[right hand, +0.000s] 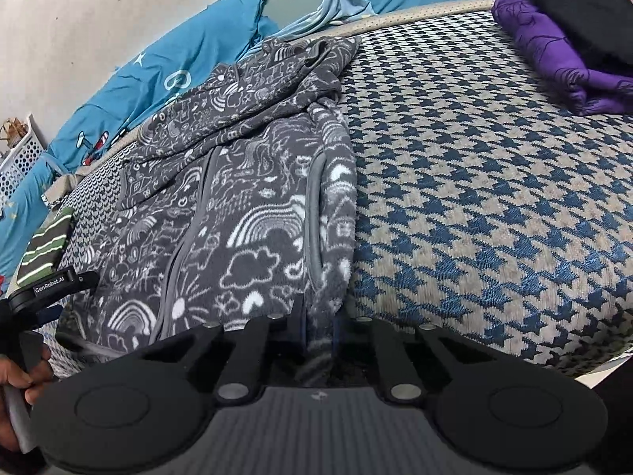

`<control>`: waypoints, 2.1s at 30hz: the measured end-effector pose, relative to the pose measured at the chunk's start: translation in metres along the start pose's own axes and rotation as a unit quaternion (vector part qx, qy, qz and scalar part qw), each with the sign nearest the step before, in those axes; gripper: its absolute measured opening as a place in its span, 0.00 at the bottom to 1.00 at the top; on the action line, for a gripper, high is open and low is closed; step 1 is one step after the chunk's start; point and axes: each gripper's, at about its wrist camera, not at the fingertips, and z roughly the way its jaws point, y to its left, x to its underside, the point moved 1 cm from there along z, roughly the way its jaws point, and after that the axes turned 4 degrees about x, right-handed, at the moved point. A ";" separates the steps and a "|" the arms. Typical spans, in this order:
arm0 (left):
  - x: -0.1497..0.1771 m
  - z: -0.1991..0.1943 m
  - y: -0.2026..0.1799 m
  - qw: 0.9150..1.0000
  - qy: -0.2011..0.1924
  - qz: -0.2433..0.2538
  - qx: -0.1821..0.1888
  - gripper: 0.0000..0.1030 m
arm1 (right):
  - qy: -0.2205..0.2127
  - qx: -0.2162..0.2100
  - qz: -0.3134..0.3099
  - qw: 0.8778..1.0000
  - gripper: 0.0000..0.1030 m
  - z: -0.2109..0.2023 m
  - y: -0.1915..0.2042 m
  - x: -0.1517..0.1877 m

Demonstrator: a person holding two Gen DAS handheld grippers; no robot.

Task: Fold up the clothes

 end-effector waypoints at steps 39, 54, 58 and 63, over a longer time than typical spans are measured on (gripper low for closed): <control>-0.037 -0.005 -0.030 1.000 -0.007 0.002 0.014 1.00 | -0.007 -0.044 0.010 0.999 0.35 -0.026 -0.002 -0.046; -0.081 0.037 -0.069 0.996 0.003 0.085 0.038 1.00 | -0.034 -0.075 0.051 0.995 0.41 0.044 -0.008 -0.127; -0.088 0.047 -0.070 0.995 0.005 0.092 0.043 1.00 | -0.039 -0.063 0.040 0.996 0.43 0.060 -0.002 -0.139; -0.096 0.061 -0.073 0.995 0.016 0.090 0.050 1.00 | -0.043 -0.050 0.038 0.997 0.44 0.077 0.002 -0.153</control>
